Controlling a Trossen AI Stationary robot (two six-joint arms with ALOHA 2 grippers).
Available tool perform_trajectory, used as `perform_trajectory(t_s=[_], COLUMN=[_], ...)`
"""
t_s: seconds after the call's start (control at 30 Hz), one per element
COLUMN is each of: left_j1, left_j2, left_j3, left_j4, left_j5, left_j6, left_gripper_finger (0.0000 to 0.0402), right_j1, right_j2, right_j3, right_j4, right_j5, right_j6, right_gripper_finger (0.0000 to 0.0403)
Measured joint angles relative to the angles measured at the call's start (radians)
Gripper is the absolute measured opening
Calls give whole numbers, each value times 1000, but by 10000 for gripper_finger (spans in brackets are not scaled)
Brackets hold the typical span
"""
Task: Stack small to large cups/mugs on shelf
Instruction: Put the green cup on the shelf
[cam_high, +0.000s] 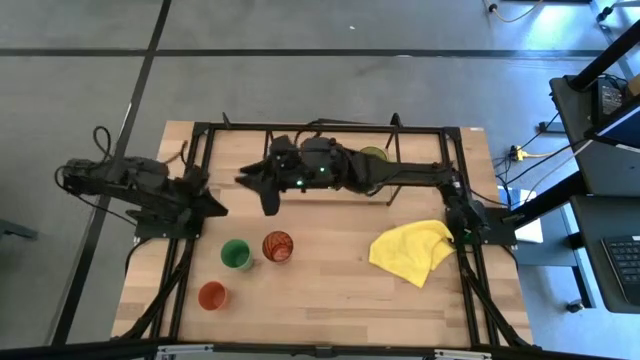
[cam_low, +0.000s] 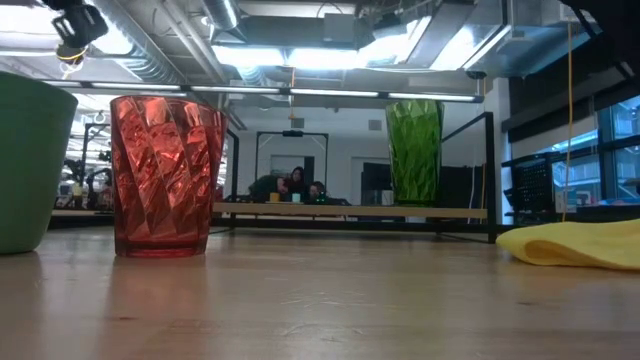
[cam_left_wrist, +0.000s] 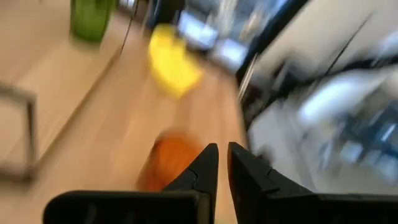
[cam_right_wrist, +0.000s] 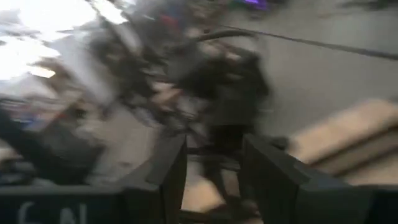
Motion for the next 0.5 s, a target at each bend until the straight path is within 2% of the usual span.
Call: perform_trajectory(t_s=[0.1, 0.17, 0.33, 0.5], left_j1=[-1, -7, -38, -75], left_j2=[108, 162, 247, 295], left_j3=[90, 108, 96, 48], left_j4=[-207, -286, -297, -298], left_j5=[17, 17, -1, -57], left_j6=[37, 65, 102, 118], left_gripper_finger=[30, 30, 30, 30], right_j1=[7, 27, 114, 228], right_j2=[-53, -93, -185, -256], right_j3=[0, 0, 0, 0], right_j4=[-187, -328, -645, -795], right_j5=[123, 200, 410, 646], right_j6=[-30, -40, 16, 126], right_gripper_finger=[158, 158, 158, 158])
